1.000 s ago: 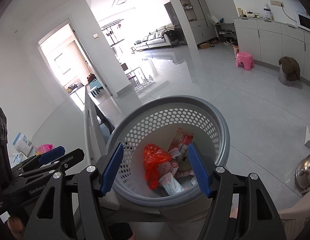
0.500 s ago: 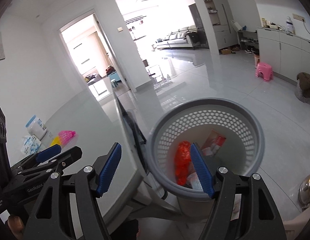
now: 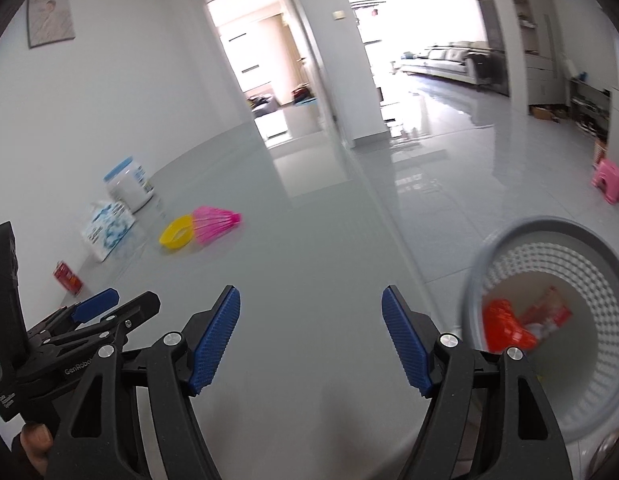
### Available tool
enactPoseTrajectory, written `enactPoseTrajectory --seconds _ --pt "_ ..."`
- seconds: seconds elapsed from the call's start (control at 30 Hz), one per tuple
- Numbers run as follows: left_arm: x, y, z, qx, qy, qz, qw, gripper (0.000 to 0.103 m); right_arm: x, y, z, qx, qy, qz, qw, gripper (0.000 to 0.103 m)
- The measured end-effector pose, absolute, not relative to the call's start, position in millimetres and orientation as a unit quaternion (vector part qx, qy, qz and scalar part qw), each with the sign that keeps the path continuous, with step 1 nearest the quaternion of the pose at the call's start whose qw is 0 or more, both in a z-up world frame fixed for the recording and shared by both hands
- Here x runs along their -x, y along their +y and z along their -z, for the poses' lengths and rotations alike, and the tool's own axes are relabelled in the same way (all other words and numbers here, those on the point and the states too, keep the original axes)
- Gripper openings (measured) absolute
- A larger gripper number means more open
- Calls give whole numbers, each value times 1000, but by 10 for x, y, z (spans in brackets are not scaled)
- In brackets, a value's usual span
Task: Collect trash
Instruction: 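Move both tools back over the table toward the pink shuttlecock, then grasp the pink shuttlecock with the right tool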
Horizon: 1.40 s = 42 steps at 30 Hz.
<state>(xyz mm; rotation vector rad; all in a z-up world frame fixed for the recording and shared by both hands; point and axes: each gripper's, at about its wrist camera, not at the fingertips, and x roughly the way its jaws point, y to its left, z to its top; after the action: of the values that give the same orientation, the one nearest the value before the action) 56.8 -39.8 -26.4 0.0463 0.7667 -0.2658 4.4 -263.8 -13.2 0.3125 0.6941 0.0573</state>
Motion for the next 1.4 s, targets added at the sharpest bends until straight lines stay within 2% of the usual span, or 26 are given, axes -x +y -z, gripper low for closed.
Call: enactPoseTrajectory --seconds 0.5,0.67,0.83,1.27,1.37,1.4 --pt "-1272 519 314 12 377 32 926 82 -1481 -1788 279 -54 390 -124 911 71" --pt "-1457 587 361 20 381 24 924 82 -1829 -1702 344 -74 411 -143 897 72" --pt "-1547 616 449 30 393 25 919 82 -2038 -1450 350 -47 414 -135 899 74" --pt "-1527 647 497 38 401 29 915 82 -2489 -1140 554 -13 441 -39 896 74" --pt "-1517 646 494 40 401 31 914 82 -2505 -1113 575 -1 437 -27 899 70" --pt "-1525 651 493 39 401 32 915 82 -2510 -1110 581 0 438 -25 899 61"
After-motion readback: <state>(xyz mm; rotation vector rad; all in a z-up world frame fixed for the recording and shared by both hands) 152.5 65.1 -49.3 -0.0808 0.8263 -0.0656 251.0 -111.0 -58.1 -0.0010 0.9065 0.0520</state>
